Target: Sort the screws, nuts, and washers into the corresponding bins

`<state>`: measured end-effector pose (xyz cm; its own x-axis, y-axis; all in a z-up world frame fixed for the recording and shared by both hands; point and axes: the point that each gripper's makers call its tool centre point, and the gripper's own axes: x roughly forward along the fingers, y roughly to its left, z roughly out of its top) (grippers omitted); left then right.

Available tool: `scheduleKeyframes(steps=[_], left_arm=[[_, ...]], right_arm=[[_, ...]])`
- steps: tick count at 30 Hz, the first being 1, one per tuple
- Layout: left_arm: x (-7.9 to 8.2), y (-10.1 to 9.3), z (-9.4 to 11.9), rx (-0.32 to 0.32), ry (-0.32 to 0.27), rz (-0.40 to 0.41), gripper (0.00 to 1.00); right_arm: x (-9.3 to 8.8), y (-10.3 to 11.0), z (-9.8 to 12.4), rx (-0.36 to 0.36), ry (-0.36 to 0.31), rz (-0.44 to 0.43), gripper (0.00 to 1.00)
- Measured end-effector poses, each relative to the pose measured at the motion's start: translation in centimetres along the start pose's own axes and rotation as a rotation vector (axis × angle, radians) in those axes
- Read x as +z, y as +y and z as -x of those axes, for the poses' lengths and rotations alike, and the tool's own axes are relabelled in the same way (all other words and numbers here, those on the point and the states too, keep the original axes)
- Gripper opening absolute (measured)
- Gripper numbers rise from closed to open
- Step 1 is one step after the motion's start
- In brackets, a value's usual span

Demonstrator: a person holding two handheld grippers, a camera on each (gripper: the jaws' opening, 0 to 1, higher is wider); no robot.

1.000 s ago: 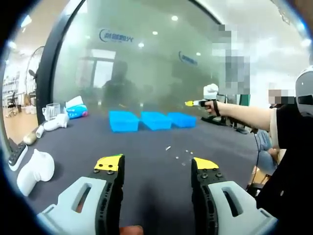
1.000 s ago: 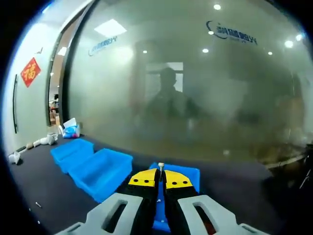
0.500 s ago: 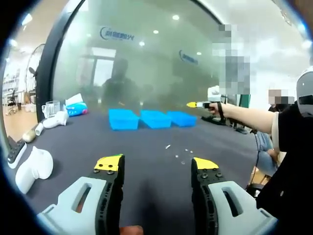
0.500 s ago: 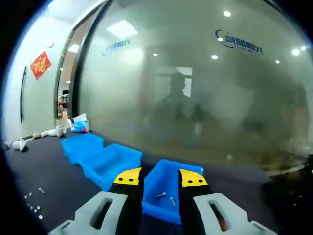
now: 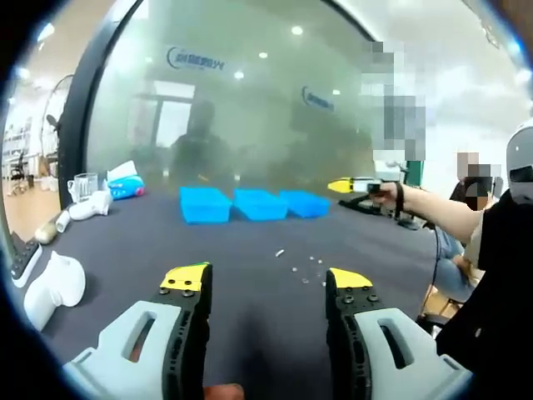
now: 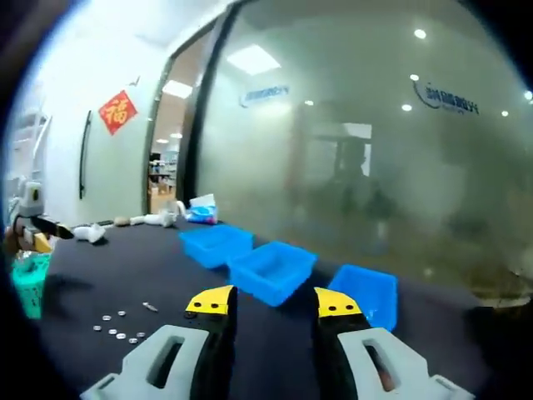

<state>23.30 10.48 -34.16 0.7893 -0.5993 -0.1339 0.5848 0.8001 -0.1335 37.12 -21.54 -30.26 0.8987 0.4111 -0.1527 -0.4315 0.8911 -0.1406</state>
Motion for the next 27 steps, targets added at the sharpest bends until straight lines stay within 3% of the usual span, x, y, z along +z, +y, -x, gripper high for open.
scheduleKeyframes(steps=[7,11,27], left_arm=[[0.0,-0.5,-0.1,-0.009,0.000,-0.004,0.53],[0.2,-0.9,0.0,-0.016,-0.005,-0.011,0.53],[0.9,-1.5,0.2,-0.027,-0.012,-0.034,0.53]], right_arm=[[0.7,4.2,4.1,0.081,-0.056,0.005,0.34],[0.4,5.5,6.1,0.097,-0.068,-0.004,0.34],[-1.9,6.3,10.7,0.099,-0.057,-0.017,0.34]])
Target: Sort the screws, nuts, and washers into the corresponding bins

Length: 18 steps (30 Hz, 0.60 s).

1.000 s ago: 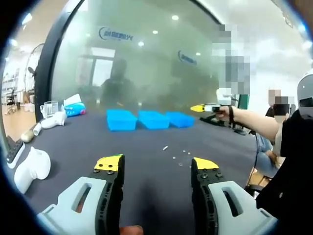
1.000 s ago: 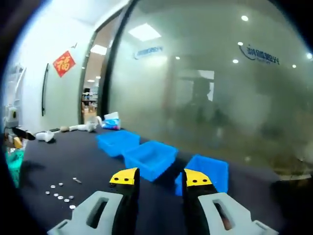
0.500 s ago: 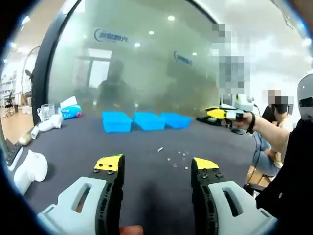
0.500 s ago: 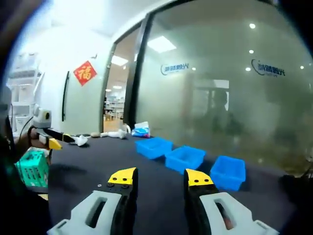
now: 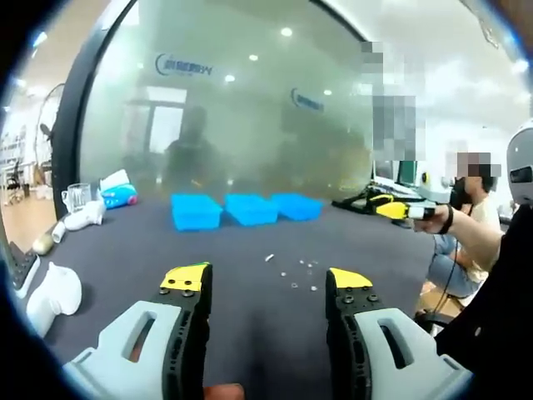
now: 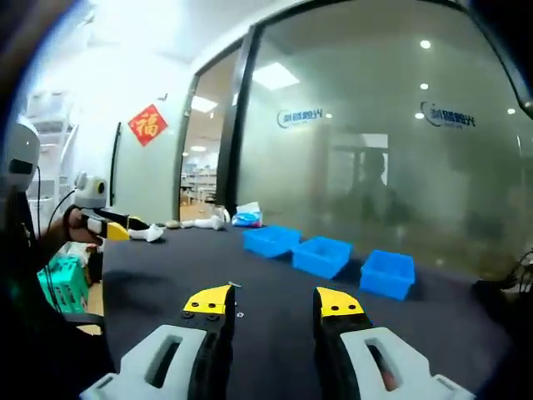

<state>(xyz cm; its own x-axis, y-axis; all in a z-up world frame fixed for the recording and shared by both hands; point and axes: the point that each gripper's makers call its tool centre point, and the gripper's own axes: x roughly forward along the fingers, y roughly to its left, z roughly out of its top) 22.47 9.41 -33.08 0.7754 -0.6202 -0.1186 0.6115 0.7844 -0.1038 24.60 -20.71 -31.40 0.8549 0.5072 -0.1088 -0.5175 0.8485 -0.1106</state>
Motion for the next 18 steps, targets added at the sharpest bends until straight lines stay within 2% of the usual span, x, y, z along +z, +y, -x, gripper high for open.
scheduleKeyframes(steps=[6,10,18], left_arm=[[0.2,0.0,0.1,0.000,-0.003,-0.008,0.53],[0.0,-0.4,-0.1,-0.014,0.007,-0.009,0.53],[-0.2,-0.4,0.0,-0.019,0.011,-0.011,0.53]], right_arm=[[-0.4,1.0,-0.1,0.091,0.046,0.025,0.33],[-0.4,1.5,-0.5,0.147,0.053,0.010,0.33],[-1.4,3.0,-2.0,0.269,0.112,0.073,0.34]])
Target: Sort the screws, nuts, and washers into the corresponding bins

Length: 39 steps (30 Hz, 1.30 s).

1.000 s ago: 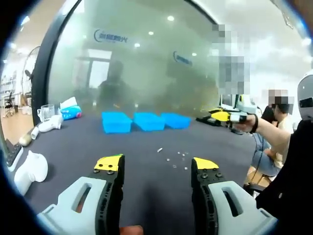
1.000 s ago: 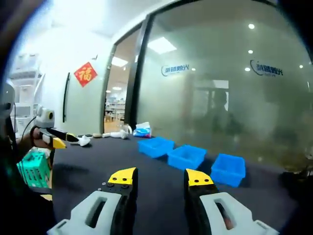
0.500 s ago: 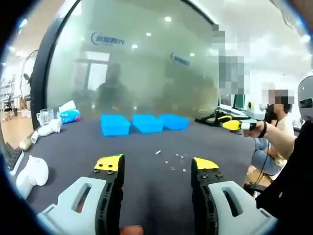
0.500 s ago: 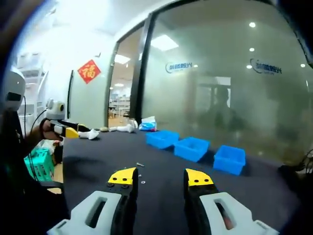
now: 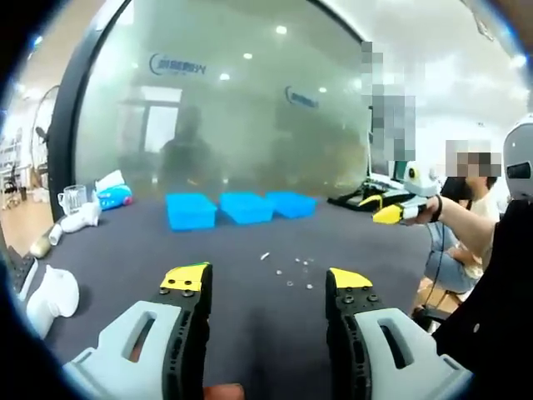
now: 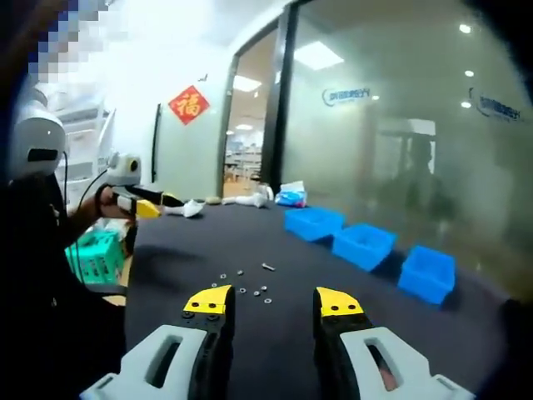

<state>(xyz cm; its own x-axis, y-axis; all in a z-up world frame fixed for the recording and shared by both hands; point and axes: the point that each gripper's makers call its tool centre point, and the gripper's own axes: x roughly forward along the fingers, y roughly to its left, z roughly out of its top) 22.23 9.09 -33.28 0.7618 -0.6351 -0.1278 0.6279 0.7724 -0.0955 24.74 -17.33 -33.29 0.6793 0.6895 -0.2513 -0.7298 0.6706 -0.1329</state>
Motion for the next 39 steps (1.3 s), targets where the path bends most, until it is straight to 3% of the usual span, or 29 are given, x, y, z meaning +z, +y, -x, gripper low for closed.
scheduleKeyframes(steps=[19,30,39], left_arm=[[-1.1,1.0,-0.2,0.023,0.023,0.006,0.53],[-1.4,2.0,0.0,0.045,0.023,0.009,0.53],[-1.7,2.8,0.2,0.064,0.025,0.011,0.53]], right_arm=[[1.0,0.5,-9.0,0.235,0.256,0.301,0.33],[-0.5,1.9,-13.7,0.431,0.415,0.458,0.30],[-2.3,2.8,-17.2,0.542,0.565,0.568,0.28]])
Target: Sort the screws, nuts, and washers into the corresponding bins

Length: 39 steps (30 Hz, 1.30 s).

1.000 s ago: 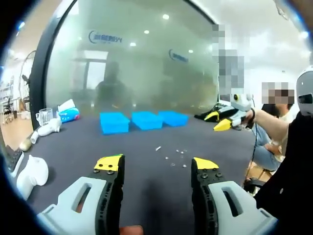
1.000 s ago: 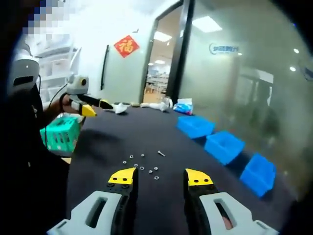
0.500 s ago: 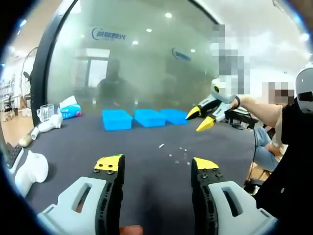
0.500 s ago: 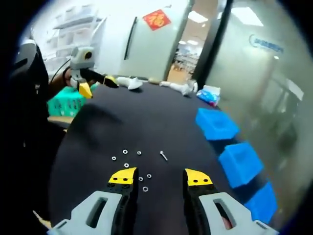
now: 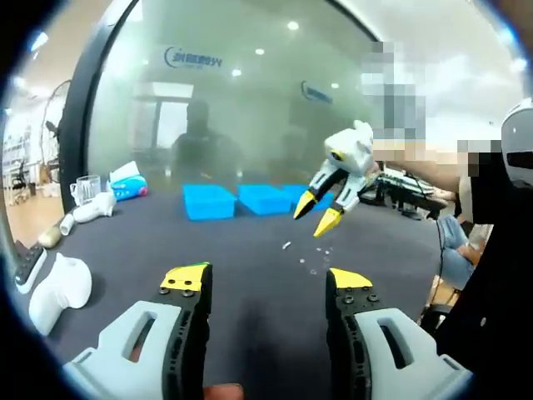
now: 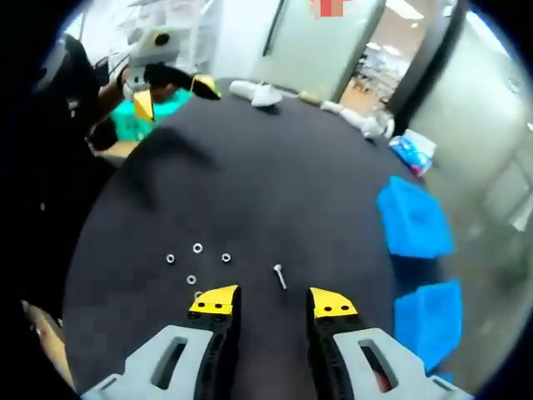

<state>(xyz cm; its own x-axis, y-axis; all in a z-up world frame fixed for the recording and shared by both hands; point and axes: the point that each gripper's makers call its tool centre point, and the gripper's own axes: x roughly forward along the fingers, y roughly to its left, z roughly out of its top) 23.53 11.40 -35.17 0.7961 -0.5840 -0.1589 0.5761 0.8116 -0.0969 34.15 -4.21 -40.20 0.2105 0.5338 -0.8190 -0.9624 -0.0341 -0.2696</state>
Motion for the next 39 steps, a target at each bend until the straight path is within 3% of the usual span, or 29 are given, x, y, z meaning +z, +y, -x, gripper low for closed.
scheduleKeyframes(steps=[12,29,39], left_arm=[[-0.3,0.6,0.0,0.007,0.002,0.011,0.53],[-0.9,1.5,0.2,0.022,0.007,0.030,0.53],[-0.6,1.5,0.3,0.023,-0.002,0.031,0.53]], right_arm=[[0.0,0.0,-2.8,0.096,0.095,0.052,0.20],[-0.7,-0.7,-4.6,0.127,0.115,-0.060,0.04],[-0.4,-0.3,-4.1,0.118,0.097,-0.101,0.01]])
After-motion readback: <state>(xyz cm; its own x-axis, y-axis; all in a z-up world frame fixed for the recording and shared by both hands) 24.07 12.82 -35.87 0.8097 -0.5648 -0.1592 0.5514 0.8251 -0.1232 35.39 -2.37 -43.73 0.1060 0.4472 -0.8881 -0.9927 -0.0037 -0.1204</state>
